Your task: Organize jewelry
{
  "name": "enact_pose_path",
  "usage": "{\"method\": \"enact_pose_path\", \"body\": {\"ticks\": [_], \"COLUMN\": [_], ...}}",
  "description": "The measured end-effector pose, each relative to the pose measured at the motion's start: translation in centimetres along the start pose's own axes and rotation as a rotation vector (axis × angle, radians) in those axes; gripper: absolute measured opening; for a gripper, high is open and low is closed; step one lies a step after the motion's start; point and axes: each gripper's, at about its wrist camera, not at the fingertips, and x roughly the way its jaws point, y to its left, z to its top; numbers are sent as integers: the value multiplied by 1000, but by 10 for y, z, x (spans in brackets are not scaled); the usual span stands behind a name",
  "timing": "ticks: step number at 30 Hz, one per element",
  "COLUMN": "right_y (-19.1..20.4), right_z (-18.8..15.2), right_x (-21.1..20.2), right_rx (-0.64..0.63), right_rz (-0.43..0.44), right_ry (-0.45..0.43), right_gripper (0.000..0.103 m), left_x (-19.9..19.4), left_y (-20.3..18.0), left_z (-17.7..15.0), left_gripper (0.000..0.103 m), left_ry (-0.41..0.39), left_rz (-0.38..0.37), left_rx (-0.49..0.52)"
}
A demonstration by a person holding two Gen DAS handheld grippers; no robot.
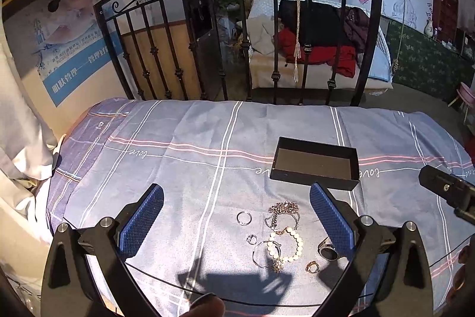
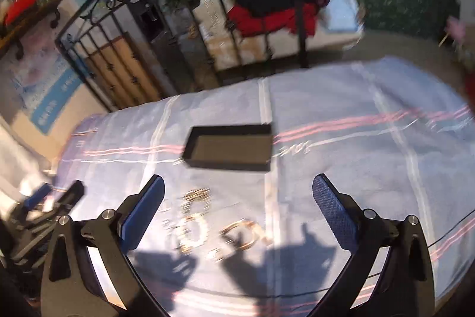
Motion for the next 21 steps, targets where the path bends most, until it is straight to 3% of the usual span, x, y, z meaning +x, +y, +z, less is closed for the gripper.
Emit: {"method": "enact_pose_path", "body": {"ticks": [2,3,4,6,9,14,18,21], "right_y": [-9,-17,-20,-26,-32,-43,-45,-45], "right_z": [4,7,8,10,11,13,8,8], "right_x": [3,3,1,-6,-13,-8,-2,-10], "right_rx": [65,124,150,177,188,245,328,340], "right_rz": [225,407,517,665,676,651,810,784], "right_ry": [59,65,59,16,-18,26,106,86], "right_gripper": [99,99,99,99,99,99,99,99], "left_x": [-2,-3,-4,-5,-5,-6,-6,-7], "left_y": [0,1,1,2,3,4,6,5], "left_z": [0,0,0,0,0,0,-1,-1], "left_gripper": [97,97,97,97,97,97,97,97], "left_ry": [-3,-6,-7,-10,-8,-7,-7,-9], "left_rz": [0,-3,-6,-7,-8,-9,-9,-8], "left_rx": [-1,-4,-5,-6,-11,-13,-15,-13]}}
